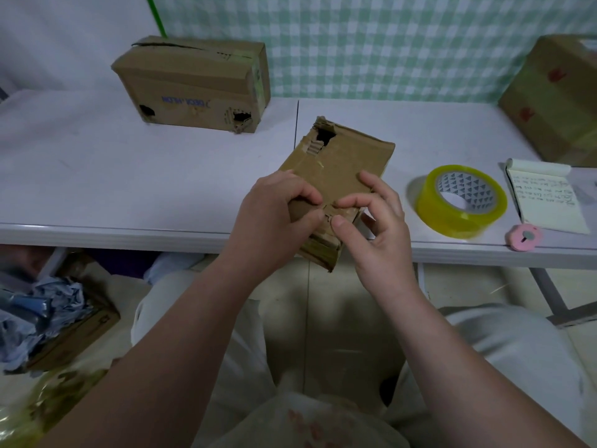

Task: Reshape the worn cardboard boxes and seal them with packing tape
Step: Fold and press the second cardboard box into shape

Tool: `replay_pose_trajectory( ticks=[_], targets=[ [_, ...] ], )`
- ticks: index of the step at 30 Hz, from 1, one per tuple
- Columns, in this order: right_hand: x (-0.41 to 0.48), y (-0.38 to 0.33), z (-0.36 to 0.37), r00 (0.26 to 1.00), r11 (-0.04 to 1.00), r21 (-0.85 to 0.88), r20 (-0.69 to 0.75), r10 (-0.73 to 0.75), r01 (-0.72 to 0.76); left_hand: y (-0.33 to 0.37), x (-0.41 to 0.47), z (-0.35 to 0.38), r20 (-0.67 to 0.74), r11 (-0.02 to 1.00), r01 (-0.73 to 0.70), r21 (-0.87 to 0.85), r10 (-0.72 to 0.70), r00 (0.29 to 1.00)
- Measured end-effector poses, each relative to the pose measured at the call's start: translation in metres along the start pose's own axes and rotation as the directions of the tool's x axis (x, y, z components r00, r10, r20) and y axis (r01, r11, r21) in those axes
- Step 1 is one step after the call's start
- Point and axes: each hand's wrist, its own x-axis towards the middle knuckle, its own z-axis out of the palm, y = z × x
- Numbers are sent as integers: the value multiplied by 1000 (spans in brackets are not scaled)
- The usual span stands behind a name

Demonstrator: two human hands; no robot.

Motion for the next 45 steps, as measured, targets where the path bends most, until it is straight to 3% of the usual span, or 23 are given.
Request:
replay_pose_trajectory(
  ticks=[3, 7, 11, 22, 27, 30, 33, 39, 45],
  targets=[
    [-2, 1, 1, 1000, 1000, -26, -1, 1, -1, 6, 0, -2, -12, 999, 9, 40, -9, 1000],
    [-10, 5, 5, 998, 993, -111, -34, -48, 44, 24, -3, -3, 2, 948, 86, 306, -91, 996],
    [-18, 6, 8, 994, 980, -182, -55, -97, 85, 33, -11, -1, 11, 915, 90, 392, -103, 995],
    [-31, 7, 13, 984, 973, -205, -116, -132, 107, 36, -17, 5, -12, 980, 151, 133, -150, 989],
    [-32, 10, 6, 980, 955, -249, -74, -185, 161, 30, -15, 7, -48, 990, 59, 130, -53, 997],
    [-30, 10, -2, 969, 919, -327, -34, -244, 220, 24, -13, 5, -120, 967, -29, 252, 61, 991],
    [-26, 11, -3, 948, 867, -418, -36, -315, 272, 18, -13, 0, -98, 944, -88, 319, 125, 987],
    [-25, 14, 3, 914, 813, -487, -67, -400, 320, 18, -21, 0, -51, 985, 43, 166, -35, 998],
    [-29, 14, 7, 911, 802, -500, -62, -408, 326, 24, -24, 12, -131, 974, 142, 175, -120, 984]
  ],
)
